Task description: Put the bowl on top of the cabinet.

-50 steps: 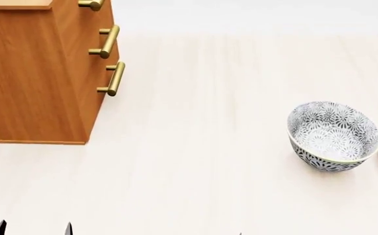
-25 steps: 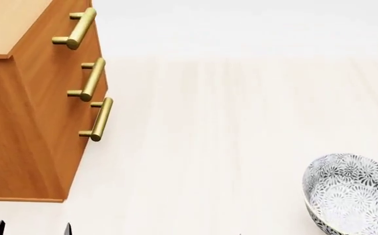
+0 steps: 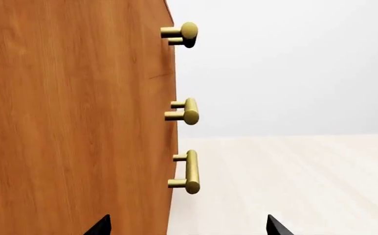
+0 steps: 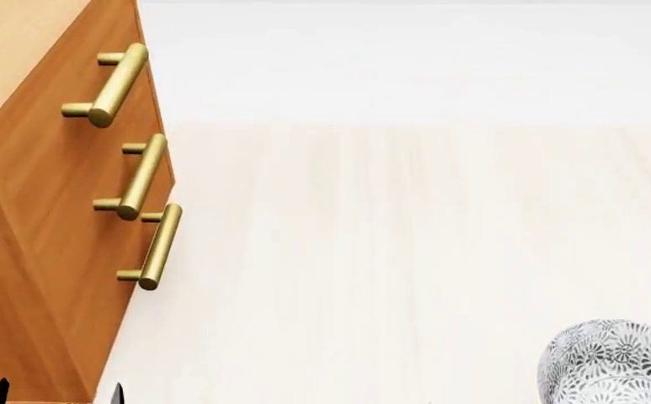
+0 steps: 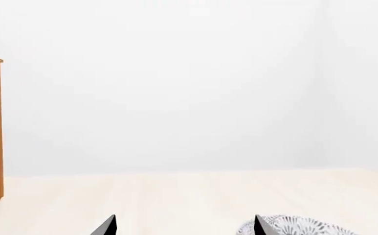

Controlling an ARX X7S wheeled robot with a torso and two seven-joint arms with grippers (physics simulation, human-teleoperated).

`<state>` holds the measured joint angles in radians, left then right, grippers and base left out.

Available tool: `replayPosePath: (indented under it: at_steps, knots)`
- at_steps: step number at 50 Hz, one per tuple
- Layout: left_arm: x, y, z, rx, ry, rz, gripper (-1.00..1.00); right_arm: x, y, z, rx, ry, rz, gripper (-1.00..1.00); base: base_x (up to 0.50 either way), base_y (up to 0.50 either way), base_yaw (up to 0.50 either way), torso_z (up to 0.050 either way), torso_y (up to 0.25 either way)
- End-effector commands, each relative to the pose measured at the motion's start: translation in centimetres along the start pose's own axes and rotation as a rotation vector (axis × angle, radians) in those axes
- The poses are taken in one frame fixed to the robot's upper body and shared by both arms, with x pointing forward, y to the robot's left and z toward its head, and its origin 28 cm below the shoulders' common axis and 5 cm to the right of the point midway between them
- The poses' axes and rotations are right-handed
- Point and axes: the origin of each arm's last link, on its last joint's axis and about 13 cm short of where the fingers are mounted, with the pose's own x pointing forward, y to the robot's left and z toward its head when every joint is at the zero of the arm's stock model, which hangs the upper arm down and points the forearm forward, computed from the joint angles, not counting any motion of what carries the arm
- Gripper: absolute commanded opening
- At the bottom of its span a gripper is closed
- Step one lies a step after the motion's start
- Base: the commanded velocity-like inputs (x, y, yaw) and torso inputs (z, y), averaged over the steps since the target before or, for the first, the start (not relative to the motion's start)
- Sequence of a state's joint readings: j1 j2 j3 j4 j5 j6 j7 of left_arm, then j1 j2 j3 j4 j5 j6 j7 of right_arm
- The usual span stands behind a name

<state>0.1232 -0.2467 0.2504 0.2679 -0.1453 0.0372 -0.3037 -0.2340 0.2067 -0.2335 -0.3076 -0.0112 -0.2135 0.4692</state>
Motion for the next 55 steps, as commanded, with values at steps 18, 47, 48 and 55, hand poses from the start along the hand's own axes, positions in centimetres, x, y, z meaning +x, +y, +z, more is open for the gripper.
replayPosePath:
  at_steps: [18, 47, 48, 55]
  knots:
    - [-0.1, 0.0, 0.1, 0.001, -0.003, -0.002, 1.0, -1.0, -1.0, 2.0, 0.123, -0.068, -0.134, 1.0, 0.0, 0.0, 0.0, 0.0, 0.0]
    - [-0.5, -0.1, 0.4, 0.009, -0.017, -0.036, 1.0, -1.0, -2.0, 2.7, 0.267, -0.047, -0.209, 1.0, 0.0, 0.0, 0.0, 0.007, 0.0]
    - [-0.5, -0.1, 0.4, 0.008, -0.016, -0.037, 1.0, -1.0, -2.0, 2.7, 0.268, -0.045, -0.211, 1.0, 0.0, 0.0, 0.0, 0.05, 0.0]
    - [-0.4, -0.1, 0.3, 0.003, -0.013, -0.037, 1.0, -1.0, -2.0, 2.7, 0.271, -0.047, -0.212, 1.0, 0.0, 0.0, 0.0, 0.05, 0.0]
